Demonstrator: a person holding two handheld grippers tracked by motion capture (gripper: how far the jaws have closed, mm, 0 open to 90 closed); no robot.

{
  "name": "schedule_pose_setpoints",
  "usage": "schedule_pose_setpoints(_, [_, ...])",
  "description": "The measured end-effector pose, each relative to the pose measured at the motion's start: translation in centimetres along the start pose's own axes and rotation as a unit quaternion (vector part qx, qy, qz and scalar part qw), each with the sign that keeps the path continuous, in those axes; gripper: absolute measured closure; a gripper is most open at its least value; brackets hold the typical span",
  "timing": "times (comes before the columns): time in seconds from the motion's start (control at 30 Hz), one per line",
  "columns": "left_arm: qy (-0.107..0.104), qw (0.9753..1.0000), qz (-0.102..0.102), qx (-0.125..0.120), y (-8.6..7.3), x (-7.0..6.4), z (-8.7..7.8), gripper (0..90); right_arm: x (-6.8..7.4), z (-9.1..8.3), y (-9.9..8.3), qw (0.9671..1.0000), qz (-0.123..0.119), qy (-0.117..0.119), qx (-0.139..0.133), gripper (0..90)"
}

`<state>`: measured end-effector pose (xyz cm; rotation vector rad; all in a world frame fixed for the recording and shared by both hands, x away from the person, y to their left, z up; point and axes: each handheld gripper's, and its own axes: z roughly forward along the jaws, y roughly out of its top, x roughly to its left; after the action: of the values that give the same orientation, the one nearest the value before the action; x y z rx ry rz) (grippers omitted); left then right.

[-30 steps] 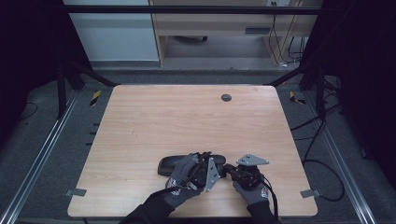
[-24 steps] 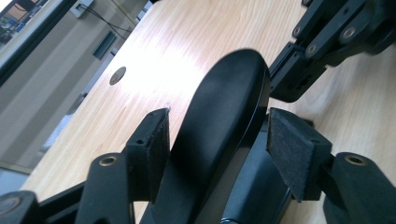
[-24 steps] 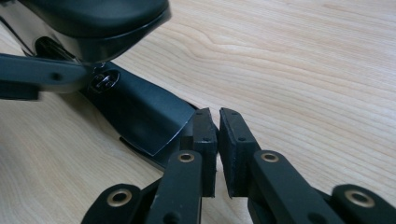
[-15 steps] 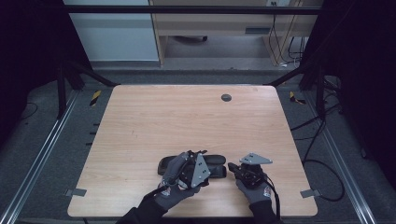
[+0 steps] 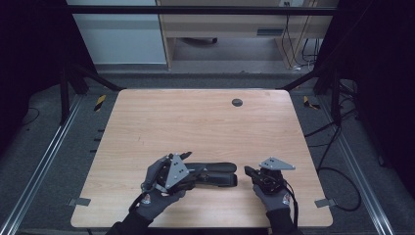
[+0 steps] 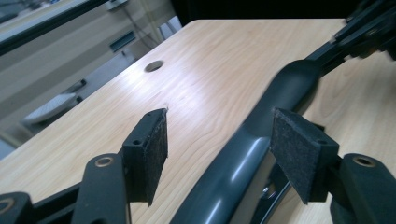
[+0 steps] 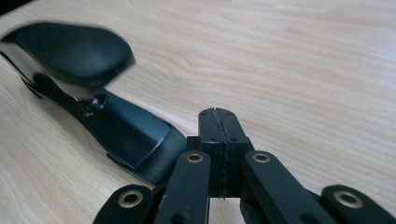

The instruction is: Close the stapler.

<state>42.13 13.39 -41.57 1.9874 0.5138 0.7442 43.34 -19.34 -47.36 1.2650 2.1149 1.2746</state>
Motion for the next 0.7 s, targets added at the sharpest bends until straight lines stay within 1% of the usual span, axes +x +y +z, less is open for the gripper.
schedule_pose_setpoints(0.17, [0.028,0.9992,-0.029,0.003,-1.3,2.0,-1.4,36.8,0.1,-0.8,0.8,0.9999,-0.005,-0.001,-0.011,90.0])
schedule_pose_setpoints(0.23, [0.037,0.9984,-0.042,0.004,-1.9,2.7,-1.9,37.0,0.2,-1.1,1.2,0.9998,-0.007,0.001,-0.016,90.0])
schedule_pose_setpoints(0.27, [0.041,0.9979,-0.049,0.006,-2.3,3.1,-2.1,37.2,0.4,-1.4,1.8,0.9997,-0.008,0.002,-0.022,90.0])
schedule_pose_setpoints(0.3, [0.046,0.9974,-0.056,0.008,-2.6,3.4,-2.3,37.2,0.4,-1.4,1.8,0.9997,-0.008,0.002,-0.022,90.0])
schedule_pose_setpoints(0.33, [0.052,0.9963,-0.067,0.012,-3.3,4.0,-2.6,37.3,0.6,-1.7,2.4,0.9996,-0.011,0.006,-0.027,90.0])
schedule_pose_setpoints(0.37, [0.052,0.9963,-0.067,0.012,-3.3,4.0,-2.6,37.4,0.6,-1.7,2.4,0.9996,-0.011,0.006,-0.027,90.0])
schedule_pose_setpoints(0.4, [0.056,0.9958,-0.071,0.01,-3.7,4.3,-2.7,37.4,0.9,-1.9,2.9,0.9994,-0.013,0.01,-0.032,90.0])
schedule_pose_setpoints(0.43, [0.059,0.995,-0.08,0.014,-4.2,4.6,-2.8,37.4,0.9,-1.9,2.9,0.9994,-0.013,0.01,-0.032,90.0])
schedule_pose_setpoints(0.47, [0.066,0.9939,-0.086,0.021,-4.9,4.9,-3.0,37.4,1.3,-2.0,3.4,0.9992,-0.015,0.016,-0.035,90.0])
schedule_pose_setpoints(0.5, [0.066,0.9939,-0.086,0.021,-4.9,4.9,-3.0,37.4,1.3,-2.0,3.4,0.9992,-0.015,0.016,-0.035,90.0])
schedule_pose_setpoints(0.53, [0.068,0.9928,-0.095,0.027,-5.3,5.1,-3.2,37.4,1.7,-2.1,3.7,0.9989,-0.02,0.023,-0.036,90.0])
schedule_pose_setpoints(0.57, [0.071,0.992,-0.1,0.03,-5.7,5.2,-3.3,37.4,1.7,-2.1,3.7,0.9989,-0.02,0.023,-0.036,90.0])
schedule_pose_setpoints(0.63, [0.079,0.9903,-0.108,0.036,-6.6,5.6,-3.6,37.4,2.2,-2.1,4.1,0.9986,-0.024,0.027,-0.038,90.0])
schedule_pose_setpoints(0.67, [0.089,0.9878,-0.121,0.042,-7.5,6.0,-3.9,37.4,2.7,-2.1,4.5,0.9983,-0.028,0.034,-0.039,90.0])
schedule_pose_setpoints(0.7, [0.089,0.9878,-0.121,0.042,-7.5,6.0,-3.9,37.4,2.7,-2.1,4.5,0.9983,-0.028,0.034,-0.039,90.0])
